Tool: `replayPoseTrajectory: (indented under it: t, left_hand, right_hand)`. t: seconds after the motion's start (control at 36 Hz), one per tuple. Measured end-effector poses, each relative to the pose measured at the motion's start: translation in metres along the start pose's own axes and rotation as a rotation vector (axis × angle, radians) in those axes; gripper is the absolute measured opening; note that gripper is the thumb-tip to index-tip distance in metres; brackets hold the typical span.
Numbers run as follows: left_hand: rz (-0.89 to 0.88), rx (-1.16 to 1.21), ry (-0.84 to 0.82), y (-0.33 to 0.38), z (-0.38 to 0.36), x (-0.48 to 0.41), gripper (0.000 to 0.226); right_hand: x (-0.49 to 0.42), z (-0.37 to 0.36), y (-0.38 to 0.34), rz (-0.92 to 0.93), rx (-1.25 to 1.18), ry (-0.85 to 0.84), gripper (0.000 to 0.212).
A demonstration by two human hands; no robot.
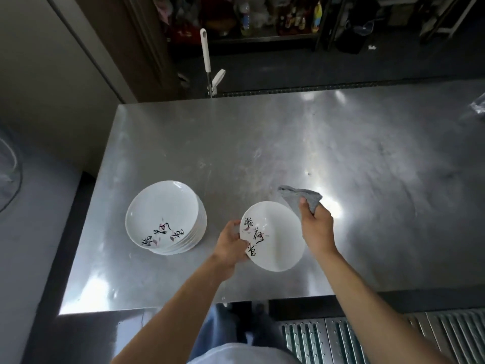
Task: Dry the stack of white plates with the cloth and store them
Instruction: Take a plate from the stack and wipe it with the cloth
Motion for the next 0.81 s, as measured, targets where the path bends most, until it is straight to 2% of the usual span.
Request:
replayPoseTrajectory:
  t: [0.17, 0.22, 0.31, 0.44, 0.56, 0.64, 0.75, 0.81]
  left_hand:
    - [0.068, -0.021, 0.064, -0.033, -0.001, -0.016, 0.057]
    - [0.082, -0.013, 0.082, -0.041, 0.002, -0.021, 0.057]
    - [0.111, 0.020, 0.100, -0.053, 0.008, -0.028, 0.057]
    - [0.129, 0.053, 0.093, -0.068, 0.019, -0.038, 0.060]
    - [0.106, 0.090, 0.077, -0.074, 0.026, -0.044, 0.056]
    - [0.099, 0.151, 0.083, -0.076, 0.028, -0.048, 0.054]
    - [0.088, 0.183, 0.085, -0.075, 0.026, -0.049, 0.062]
    - [0.086, 0.195, 0.082, -0.078, 0.024, -0.052, 0.066]
  right_hand:
    - [0.010, -0.011, 0.037, -0.024, 0.059, -0.027, 0.037]
    - [0.015, -0.019, 0.039, 0.008, 0.097, -0.075, 0.029]
    - [0.022, -0.040, 0.042, 0.064, 0.204, -0.177, 0.031]
    - [0.028, -0.067, 0.061, 0.039, 0.348, -0.175, 0.031]
    - [0.038, -0.086, 0.069, 0.089, 0.451, -0.185, 0.015]
    - [0.047, -0.101, 0.073, 0.146, 0.496, -0.256, 0.021]
    - [0.052, -0.123, 0.078, 0.176, 0.609, -0.412, 0.054]
    - [0.048, -0.131, 0.075, 0.189, 0.641, -0.459, 0.061]
Point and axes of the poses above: each hand's wrist, its own x-axis away from the middle knuckle, its own z-axis out of the back of the hand, y = z × x, the point moved 8 cm from there along -x, towards the middle knuckle, and after that the axes turned 9 degrees about -z, right-handed, at the moved point
